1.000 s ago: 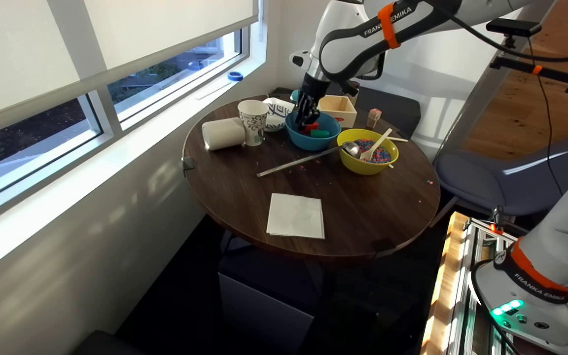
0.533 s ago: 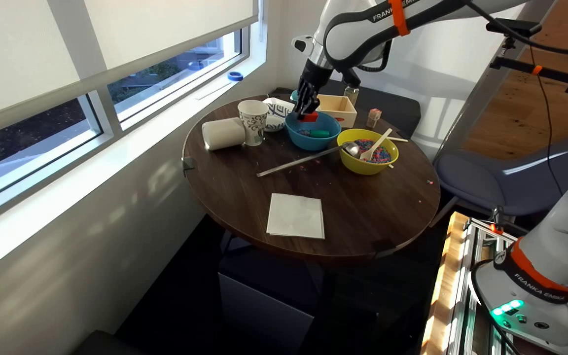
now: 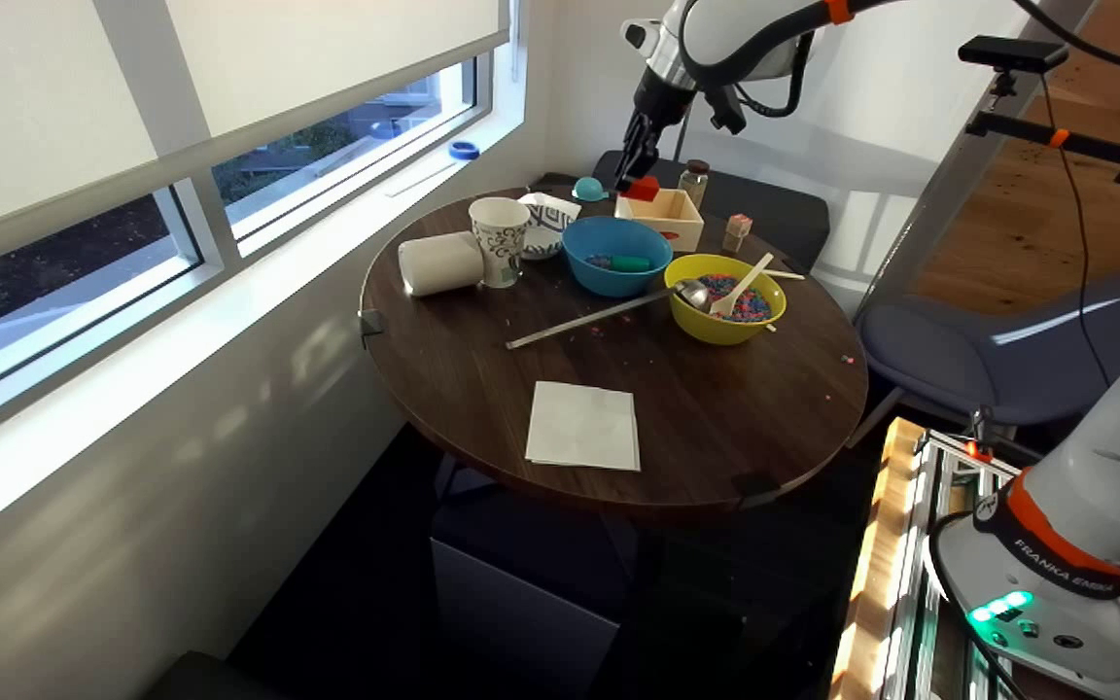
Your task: Pick up the red rectangular block from the blue bowl and put it in the square open box, pick up the green rectangular block from the blue bowl and put it in the square open box
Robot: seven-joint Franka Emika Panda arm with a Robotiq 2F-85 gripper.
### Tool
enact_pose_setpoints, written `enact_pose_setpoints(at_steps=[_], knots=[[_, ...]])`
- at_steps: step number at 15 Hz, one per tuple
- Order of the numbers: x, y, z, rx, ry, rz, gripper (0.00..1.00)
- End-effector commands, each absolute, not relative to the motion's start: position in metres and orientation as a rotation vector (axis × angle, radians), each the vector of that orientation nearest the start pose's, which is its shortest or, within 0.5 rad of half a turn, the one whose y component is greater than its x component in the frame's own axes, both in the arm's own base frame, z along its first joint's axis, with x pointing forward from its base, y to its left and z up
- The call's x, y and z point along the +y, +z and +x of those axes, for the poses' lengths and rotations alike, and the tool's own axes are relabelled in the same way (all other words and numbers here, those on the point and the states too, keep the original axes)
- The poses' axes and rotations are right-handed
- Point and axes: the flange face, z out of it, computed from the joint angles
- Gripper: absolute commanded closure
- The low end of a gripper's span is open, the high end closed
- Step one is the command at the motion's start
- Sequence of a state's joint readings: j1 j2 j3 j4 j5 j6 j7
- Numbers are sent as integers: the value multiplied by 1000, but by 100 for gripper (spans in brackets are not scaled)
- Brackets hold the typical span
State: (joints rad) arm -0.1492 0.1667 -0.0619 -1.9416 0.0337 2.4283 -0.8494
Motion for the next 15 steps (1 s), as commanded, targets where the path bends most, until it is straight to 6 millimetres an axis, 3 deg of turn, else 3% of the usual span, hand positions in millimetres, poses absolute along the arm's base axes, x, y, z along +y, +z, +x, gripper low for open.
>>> enact_pose_setpoints(at_steps=[1, 7, 15], knots=[[-169, 431, 596, -814, -432, -3170, 90], [-222, 401, 588, -626, -407, -3206, 90], [-243, 358, 599, -582, -380, -3203, 90]])
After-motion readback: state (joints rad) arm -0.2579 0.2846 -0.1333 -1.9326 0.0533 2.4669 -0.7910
